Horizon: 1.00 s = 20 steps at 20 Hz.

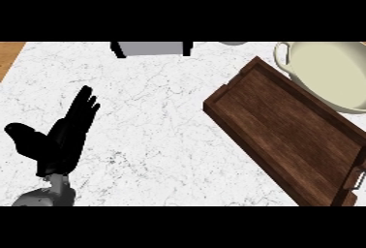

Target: Pick the pear from the tray and place it in the pot

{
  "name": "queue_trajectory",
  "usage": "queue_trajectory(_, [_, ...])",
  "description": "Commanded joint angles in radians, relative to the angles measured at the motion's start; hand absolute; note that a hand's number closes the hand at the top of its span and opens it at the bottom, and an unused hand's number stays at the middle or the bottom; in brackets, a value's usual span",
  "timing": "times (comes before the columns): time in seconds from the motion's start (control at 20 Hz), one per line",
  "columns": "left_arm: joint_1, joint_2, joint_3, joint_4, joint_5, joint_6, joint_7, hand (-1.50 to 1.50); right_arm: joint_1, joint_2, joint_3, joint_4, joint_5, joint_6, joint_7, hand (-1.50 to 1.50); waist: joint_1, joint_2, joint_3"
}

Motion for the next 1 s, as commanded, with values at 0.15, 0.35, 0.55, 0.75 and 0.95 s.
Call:
queue_trajectory(0.15, [0.009, -0.005, 0.003, 0.052, 0.014, -0.034, -0.052, 0.00, -0.053, -0.121, -0.089, -0.207, -0.054, 0.035, 0.012, 1.50, 0.031, 0.002, -0.001])
queue_trajectory(0.35, [-0.022, -0.019, -0.020, -0.014, 0.000, -0.005, 0.023, 0.00, -0.175, -0.175, -0.090, -0.251, -0.129, 0.114, 0.038, 1.50, 0.044, 0.002, -0.001])
queue_trajectory(0.55, [-0.033, -0.033, -0.039, 0.057, -0.037, -0.012, -0.043, 0.00, -0.307, -0.177, -0.035, -0.135, -0.122, 0.026, 0.052, 1.50, 0.051, 0.006, -0.001])
queue_trajectory(0.75, [-0.030, -0.030, -0.035, 0.090, -0.037, -0.029, -0.074, 0.00, -0.450, -0.295, -0.029, 0.103, -0.136, 0.040, 0.027, 1.50, 0.055, 0.008, 0.000])
queue_trajectory(0.95, [-0.118, -0.026, 0.007, 0.132, -0.012, -0.020, -0.020, 0.00, -0.576, -0.227, 0.087, 0.213, -0.071, -0.047, 0.120, 1.50, 0.061, 0.010, -0.001])
